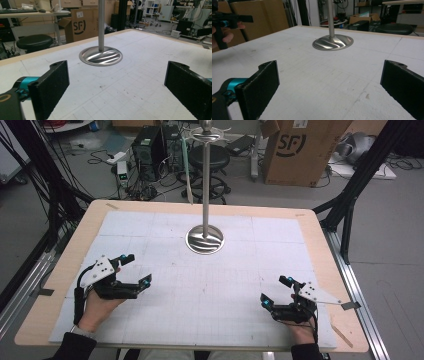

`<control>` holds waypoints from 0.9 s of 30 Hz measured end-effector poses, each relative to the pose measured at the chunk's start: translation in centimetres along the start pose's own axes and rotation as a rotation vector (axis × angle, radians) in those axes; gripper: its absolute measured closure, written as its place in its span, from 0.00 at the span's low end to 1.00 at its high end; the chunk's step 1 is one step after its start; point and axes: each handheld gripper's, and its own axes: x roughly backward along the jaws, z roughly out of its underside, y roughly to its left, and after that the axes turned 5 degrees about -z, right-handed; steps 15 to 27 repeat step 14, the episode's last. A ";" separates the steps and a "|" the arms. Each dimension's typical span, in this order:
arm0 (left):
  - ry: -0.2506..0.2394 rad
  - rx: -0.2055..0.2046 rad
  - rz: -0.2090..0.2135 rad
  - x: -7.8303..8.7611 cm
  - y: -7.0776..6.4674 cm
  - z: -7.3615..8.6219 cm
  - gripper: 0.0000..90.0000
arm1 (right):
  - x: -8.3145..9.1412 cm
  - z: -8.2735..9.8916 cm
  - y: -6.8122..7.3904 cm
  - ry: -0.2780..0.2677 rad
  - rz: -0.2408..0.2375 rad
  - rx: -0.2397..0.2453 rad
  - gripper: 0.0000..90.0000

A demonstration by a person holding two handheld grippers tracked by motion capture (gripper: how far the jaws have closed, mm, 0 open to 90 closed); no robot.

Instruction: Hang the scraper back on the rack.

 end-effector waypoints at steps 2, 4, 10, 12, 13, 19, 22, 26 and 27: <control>-0.006 -0.006 0.000 0.3 -0.2 0.3 0.07 | 0.1 0.1 -0.1 -0.005 0.011 -0.002 0.01; -0.004 -0.014 -0.007 0.7 -0.4 0.7 0.07 | 0.2 0.1 -0.3 -0.006 0.019 0.003 0.01; 0.020 -0.011 -0.039 1.7 -0.3 1.5 0.07 | 0.4 0.2 -0.5 -0.026 0.059 0.003 0.01; 0.021 -0.007 -0.046 1.8 -0.2 1.7 0.07 | 0.5 0.2 -0.7 -0.029 0.073 0.001 0.01; 0.025 -0.006 -0.048 1.8 -0.1 1.7 0.07 | 0.5 0.2 -0.7 -0.032 0.076 -0.002 0.01; 0.030 -0.008 -0.050 1.8 -0.1 1.8 0.07 | 0.4 0.2 -0.7 -0.032 0.078 -0.003 0.01; 0.030 -0.008 -0.050 1.8 -0.1 1.8 0.07 | 0.4 0.2 -0.7 -0.032 0.078 -0.003 0.01; 0.030 -0.008 -0.050 1.8 -0.1 1.8 0.07 | 0.4 0.2 -0.7 -0.032 0.078 -0.003 0.01; 0.030 -0.008 -0.050 1.8 -0.1 1.8 0.07 | 0.4 0.2 -0.7 -0.032 0.078 -0.003 0.01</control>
